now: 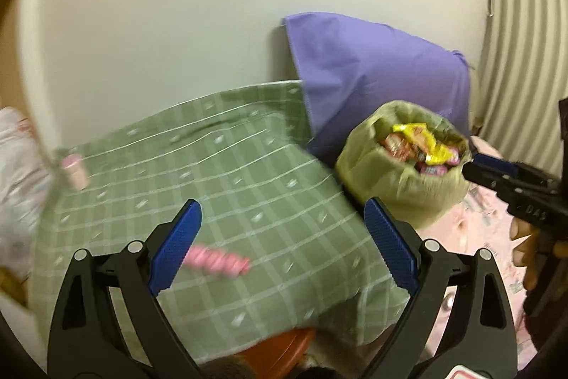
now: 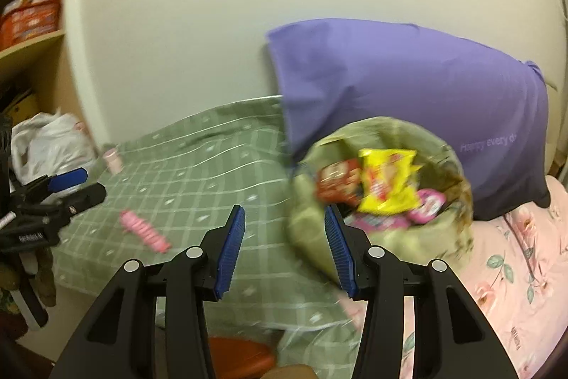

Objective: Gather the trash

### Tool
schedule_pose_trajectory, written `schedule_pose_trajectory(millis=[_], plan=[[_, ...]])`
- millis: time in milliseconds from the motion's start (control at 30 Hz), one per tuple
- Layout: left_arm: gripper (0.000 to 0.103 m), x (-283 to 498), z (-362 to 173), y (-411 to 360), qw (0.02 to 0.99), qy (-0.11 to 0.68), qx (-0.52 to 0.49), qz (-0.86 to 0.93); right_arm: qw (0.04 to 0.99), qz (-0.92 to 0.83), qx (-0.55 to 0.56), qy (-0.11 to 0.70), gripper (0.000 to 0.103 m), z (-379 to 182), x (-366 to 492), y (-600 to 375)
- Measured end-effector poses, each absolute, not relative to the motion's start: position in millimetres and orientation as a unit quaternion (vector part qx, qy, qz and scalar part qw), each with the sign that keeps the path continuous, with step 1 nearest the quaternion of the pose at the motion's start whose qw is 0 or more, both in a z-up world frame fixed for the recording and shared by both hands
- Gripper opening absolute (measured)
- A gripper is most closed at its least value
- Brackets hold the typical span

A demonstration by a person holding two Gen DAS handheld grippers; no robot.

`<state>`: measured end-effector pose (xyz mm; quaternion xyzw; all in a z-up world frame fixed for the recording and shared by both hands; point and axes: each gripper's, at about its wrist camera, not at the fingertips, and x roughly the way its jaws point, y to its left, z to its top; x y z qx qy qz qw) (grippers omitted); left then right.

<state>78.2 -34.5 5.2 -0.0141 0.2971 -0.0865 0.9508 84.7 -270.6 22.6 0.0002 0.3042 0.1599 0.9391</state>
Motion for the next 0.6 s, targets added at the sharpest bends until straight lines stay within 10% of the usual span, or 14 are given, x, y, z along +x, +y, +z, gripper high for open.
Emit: schedule_pose_trajectory(millis=[600], plan=[[0.088, -48.2, 9.7, 10.7, 0.954, 0.296, -0.033, 0.023, 0.936, 0.195, -0.007, 0.293, 0.044, 19.5, -22.4, -213.3]])
